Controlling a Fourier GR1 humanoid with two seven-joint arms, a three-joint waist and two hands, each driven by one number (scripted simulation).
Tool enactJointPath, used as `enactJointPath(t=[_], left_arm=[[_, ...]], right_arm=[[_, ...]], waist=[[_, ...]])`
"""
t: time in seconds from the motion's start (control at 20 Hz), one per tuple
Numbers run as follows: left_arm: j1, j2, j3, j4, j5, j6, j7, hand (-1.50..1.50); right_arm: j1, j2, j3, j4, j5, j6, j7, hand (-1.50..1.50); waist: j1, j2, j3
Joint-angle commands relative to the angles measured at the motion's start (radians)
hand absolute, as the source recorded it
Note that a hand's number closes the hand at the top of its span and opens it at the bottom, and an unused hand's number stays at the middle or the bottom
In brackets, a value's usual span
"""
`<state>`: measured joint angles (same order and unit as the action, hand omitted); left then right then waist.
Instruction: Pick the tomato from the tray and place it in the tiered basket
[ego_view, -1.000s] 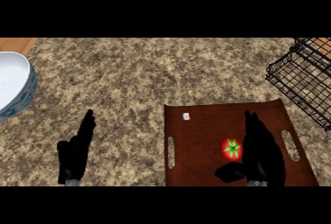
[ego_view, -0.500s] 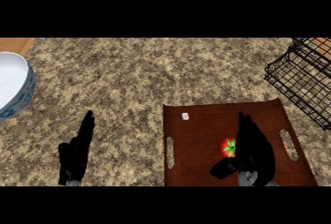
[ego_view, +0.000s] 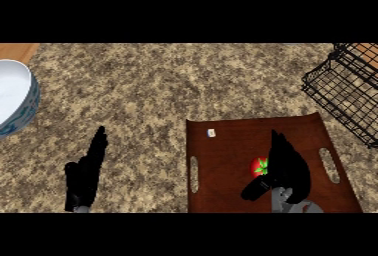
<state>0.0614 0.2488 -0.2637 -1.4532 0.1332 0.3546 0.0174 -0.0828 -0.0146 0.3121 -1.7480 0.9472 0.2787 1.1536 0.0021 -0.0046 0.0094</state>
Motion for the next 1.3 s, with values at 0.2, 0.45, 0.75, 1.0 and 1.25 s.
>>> enactJointPath(t=[0.2,0.45,0.75,1.0,1.25], left_arm=[[0.034,-0.007,0.0,0.037,-0.012,-0.017,-0.017,0.0],[0.022,-0.02,0.009,0.058,-0.023,-0.016,-0.021,0.0],[0.013,0.007,0.046,0.047,-0.017,-0.047,-0.009,0.0],[-0.004,-0.016,0.047,0.044,-0.051,-0.031,0.015,0.0],[0.041,-0.019,0.05,0.037,-0.043,-0.056,-0.013,0.0]], right_arm=[[-0.032,0.014,-0.01,0.082,-0.054,0.027,0.188,-1.5],[-0.009,0.014,-0.066,0.105,-0.043,0.017,0.105,-1.5],[-0.024,0.014,-0.001,0.209,-0.029,-0.062,0.058,1.5],[-0.017,-0.016,-0.032,0.205,0.03,-0.014,-0.079,1.5],[-0.096,-0.012,-0.023,0.259,0.143,-0.053,-0.093,1.5]], waist=[[0.005,0.006,-0.01],[-0.001,0.006,-0.01],[0.004,0.006,-0.009],[0.0,0.005,-0.009],[0.005,0.005,-0.009]])
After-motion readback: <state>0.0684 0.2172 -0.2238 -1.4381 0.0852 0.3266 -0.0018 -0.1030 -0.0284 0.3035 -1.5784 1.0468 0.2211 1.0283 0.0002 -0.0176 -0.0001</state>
